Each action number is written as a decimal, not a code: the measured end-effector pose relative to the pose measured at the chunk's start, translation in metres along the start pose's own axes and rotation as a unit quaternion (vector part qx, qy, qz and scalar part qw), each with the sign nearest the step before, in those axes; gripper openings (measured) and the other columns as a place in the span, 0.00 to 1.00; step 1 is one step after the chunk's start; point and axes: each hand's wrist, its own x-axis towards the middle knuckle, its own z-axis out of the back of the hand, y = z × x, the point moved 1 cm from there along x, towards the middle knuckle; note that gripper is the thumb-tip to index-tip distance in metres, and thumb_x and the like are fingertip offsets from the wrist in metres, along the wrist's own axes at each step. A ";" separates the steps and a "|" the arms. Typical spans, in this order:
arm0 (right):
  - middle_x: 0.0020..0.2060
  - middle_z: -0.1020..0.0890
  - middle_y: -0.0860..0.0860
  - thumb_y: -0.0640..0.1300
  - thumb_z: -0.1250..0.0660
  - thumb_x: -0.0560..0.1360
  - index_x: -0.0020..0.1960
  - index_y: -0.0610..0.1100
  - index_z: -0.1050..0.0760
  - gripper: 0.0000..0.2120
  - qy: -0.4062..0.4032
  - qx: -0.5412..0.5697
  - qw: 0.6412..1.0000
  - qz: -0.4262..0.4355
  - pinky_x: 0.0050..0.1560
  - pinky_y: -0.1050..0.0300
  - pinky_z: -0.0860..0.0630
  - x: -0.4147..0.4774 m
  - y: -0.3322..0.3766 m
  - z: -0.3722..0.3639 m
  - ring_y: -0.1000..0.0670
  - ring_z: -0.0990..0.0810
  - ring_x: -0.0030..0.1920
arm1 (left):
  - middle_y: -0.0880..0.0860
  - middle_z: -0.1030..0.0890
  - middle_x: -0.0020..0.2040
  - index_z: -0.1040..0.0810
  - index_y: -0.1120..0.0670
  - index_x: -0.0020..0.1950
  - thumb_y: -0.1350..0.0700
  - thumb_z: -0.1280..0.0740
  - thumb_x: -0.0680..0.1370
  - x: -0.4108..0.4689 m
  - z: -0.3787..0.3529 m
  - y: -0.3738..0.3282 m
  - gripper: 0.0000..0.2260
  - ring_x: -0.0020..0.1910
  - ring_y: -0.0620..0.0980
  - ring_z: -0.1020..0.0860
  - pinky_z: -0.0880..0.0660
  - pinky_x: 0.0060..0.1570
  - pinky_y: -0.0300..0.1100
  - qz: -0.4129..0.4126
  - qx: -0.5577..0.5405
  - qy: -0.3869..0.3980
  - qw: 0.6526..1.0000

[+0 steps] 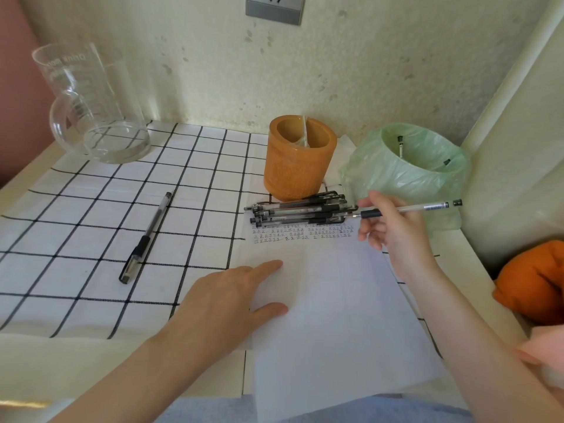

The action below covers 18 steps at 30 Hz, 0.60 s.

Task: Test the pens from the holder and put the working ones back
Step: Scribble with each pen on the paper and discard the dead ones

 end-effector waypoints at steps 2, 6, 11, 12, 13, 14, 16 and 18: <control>0.22 0.24 0.47 0.44 0.35 0.77 0.40 0.36 0.24 0.12 0.004 -0.017 1.000 0.009 0.19 0.64 0.40 0.002 -0.005 0.001 0.49 0.24 0.23 | 0.43 0.34 0.39 0.47 0.35 0.72 0.34 0.44 0.74 0.000 -0.001 0.000 0.27 0.44 0.42 0.29 0.36 0.41 0.34 -0.002 0.001 -0.003 1.000; 0.20 0.30 0.46 0.44 0.28 0.72 0.29 0.38 0.30 0.18 -0.053 -0.083 0.993 0.061 0.24 0.62 0.36 0.007 -0.022 0.000 0.49 0.33 0.22 | 0.43 0.34 0.41 0.47 0.35 0.72 0.34 0.44 0.75 0.000 -0.002 0.001 0.27 0.48 0.42 0.27 0.34 0.44 0.34 -0.008 -0.004 -0.010 1.000; 0.22 0.31 0.47 0.40 0.31 0.73 0.29 0.36 0.32 0.18 -0.103 -0.131 0.980 0.105 0.29 0.59 0.38 0.010 -0.035 -0.002 0.51 0.35 0.27 | 0.43 0.35 0.39 0.47 0.35 0.72 0.35 0.44 0.74 0.001 -0.002 0.001 0.27 0.45 0.42 0.28 0.34 0.44 0.34 -0.010 -0.002 -0.010 1.000; 0.22 0.32 0.50 0.38 0.32 0.73 0.28 0.38 0.33 0.17 -0.110 -0.134 0.979 0.107 0.29 0.59 0.38 0.011 -0.036 -0.003 0.52 0.36 0.27 | 0.43 0.35 0.39 0.47 0.35 0.72 0.35 0.44 0.75 0.001 -0.002 0.001 0.27 0.45 0.42 0.28 0.33 0.44 0.35 -0.010 -0.002 -0.010 1.000; 0.21 0.33 0.54 0.36 0.33 0.73 0.27 0.41 0.34 0.18 -0.116 -0.138 0.977 0.110 0.28 0.60 0.38 0.011 -0.037 -0.003 0.55 0.37 0.26 | 0.43 0.35 0.40 0.47 0.35 0.72 0.35 0.44 0.75 0.001 -0.002 0.001 0.27 0.46 0.42 0.28 0.33 0.45 0.35 -0.011 -0.004 -0.011 1.000; 0.20 0.35 0.55 0.35 0.33 0.72 0.26 0.43 0.36 0.18 -0.121 -0.142 0.976 0.112 0.27 0.62 0.40 0.012 -0.037 -0.003 0.57 0.39 0.25 | 0.43 0.35 0.40 0.47 0.35 0.72 0.35 0.44 0.75 0.001 -0.002 0.001 0.27 0.46 0.43 0.27 0.33 0.44 0.35 -0.011 -0.006 -0.011 1.000; 0.20 0.36 0.56 0.34 0.34 0.71 0.26 0.44 0.38 0.19 -0.126 -0.145 0.975 0.115 0.26 0.63 0.42 0.013 -0.038 -0.004 0.57 0.40 0.25 | 0.43 0.35 0.40 0.47 0.35 0.72 0.35 0.44 0.75 0.000 -0.002 0.001 0.27 0.48 0.43 0.26 0.34 0.44 0.35 -0.013 -0.005 -0.011 1.000; 0.18 0.36 0.56 0.34 0.34 0.71 0.26 0.45 0.38 0.19 -0.128 -0.145 0.974 0.116 0.26 0.62 0.42 0.013 -0.038 -0.003 0.57 0.41 0.24 | 0.43 0.34 0.41 0.47 0.35 0.72 0.35 0.44 0.75 0.000 -0.002 0.001 0.27 0.50 0.43 0.26 0.34 0.44 0.35 -0.014 -0.003 -0.012 1.000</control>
